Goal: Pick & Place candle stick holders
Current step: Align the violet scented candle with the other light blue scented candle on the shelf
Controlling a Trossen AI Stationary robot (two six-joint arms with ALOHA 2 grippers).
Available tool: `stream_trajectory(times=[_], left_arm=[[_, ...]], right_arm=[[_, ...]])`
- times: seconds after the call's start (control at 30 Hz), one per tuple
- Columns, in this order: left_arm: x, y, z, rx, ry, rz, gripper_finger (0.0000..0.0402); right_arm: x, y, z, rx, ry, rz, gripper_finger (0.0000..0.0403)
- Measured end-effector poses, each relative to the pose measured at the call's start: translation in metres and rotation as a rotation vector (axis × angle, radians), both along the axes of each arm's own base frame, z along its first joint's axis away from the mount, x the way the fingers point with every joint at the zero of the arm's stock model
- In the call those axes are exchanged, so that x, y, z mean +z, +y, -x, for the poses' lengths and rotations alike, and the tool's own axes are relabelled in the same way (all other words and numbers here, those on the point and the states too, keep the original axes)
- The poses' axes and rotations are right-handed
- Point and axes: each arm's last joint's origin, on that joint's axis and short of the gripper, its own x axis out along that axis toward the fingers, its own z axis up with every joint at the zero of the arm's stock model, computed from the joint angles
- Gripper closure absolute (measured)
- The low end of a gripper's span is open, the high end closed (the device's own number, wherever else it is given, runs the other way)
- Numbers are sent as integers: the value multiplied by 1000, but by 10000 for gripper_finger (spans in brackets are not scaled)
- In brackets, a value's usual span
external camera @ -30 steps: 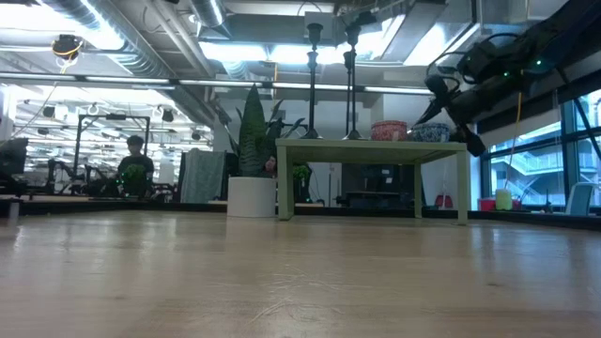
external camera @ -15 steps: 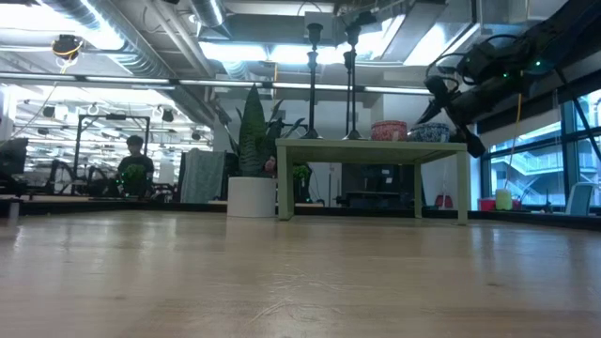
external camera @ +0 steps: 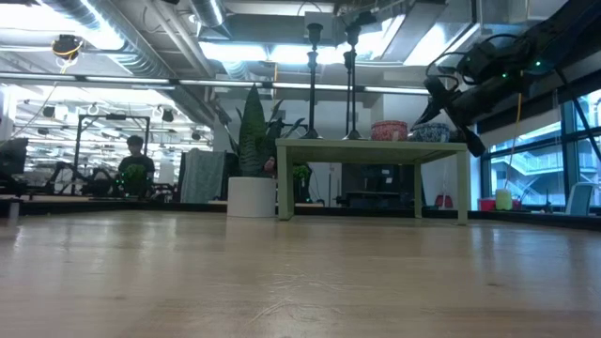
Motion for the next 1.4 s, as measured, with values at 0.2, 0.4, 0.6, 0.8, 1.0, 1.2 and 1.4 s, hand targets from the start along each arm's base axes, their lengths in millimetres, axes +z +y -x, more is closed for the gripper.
stream_trajectory(times=[0.2,0.4,0.6,0.8,1.0,1.2,1.4], left_arm=[[0,0,0,0,0,0,80],[0,0,0,0,0,0,80],[0,0,0,0,0,0,80],[0,0,0,-16,8,12,80],[-1,-1,0,-39,17,30,80],[-1,-1,0,-34,15,26,80],[-1,-1,0,-27,8,39,80]], right_arm=[[4,-4,2,10,-14,66,149],[11,-7,1,41,-17,197,149],[15,-9,1,36,7,282,149],[46,0,4,104,26,385,194],[60,23,10,192,194,306,308],[53,35,4,219,302,282,394],[52,40,-8,262,285,287,397]])
